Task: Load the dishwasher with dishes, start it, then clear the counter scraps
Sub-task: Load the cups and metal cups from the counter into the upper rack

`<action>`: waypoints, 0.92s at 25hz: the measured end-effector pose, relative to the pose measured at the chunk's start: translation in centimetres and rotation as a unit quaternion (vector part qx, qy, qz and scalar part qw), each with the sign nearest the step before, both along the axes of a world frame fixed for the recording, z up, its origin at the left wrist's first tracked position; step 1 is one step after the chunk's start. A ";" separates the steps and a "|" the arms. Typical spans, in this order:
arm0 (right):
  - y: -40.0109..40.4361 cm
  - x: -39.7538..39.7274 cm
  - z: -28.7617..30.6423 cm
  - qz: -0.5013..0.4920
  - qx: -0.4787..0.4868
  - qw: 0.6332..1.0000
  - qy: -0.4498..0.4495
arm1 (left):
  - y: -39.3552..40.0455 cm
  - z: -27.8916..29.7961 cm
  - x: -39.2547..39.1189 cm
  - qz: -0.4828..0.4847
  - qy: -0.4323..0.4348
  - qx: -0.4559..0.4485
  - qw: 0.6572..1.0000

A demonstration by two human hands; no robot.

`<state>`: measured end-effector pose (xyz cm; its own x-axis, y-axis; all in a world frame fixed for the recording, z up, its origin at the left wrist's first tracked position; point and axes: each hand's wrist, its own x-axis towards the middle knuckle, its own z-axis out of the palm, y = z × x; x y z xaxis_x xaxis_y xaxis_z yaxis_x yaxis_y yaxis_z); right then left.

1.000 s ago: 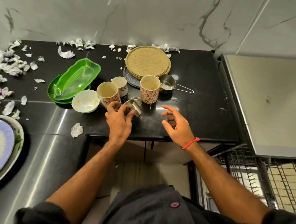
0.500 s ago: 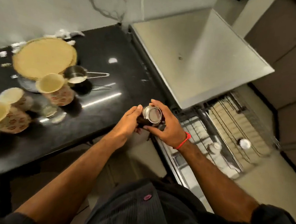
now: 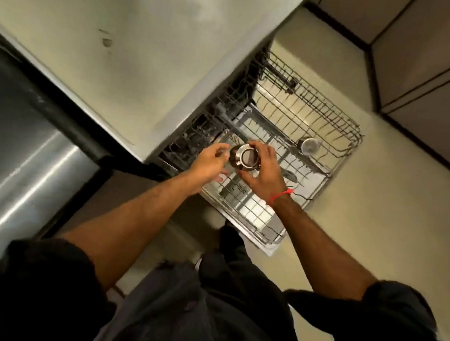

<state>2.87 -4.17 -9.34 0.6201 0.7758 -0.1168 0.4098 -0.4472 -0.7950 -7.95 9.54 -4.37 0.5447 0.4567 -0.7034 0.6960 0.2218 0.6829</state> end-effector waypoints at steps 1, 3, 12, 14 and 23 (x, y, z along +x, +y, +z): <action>-0.1 1.2 -2.0 -0.021 -0.028 0.999 0.003 | -0.2 -1.6 1.4 -0.025 0.026 0.014 0.999; 0.5 2.8 -5.6 -0.041 -0.094 0.995 0.008 | -0.4 -4.3 3.2 -0.070 0.068 0.048 0.994; 3.5 4.1 -15.4 0.024 -0.292 0.953 -0.075 | -0.1 -7.2 3.4 -0.040 0.079 0.068 0.994; 3.0 4.1 -15.7 0.008 -0.270 0.962 -0.037 | 0.3 -7.1 3.4 -0.032 0.076 0.074 0.994; 3.9 5.2 -16.3 -0.016 -0.269 0.963 -0.007 | 0.3 -7.2 2.3 -0.031 0.059 0.077 0.995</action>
<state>8.05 -0.22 -25.63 0.6464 0.5858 -0.4890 0.3983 -0.8056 -0.4386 -5.67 9.85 -11.57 0.4932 0.5326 -0.6878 0.7822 0.0745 0.6186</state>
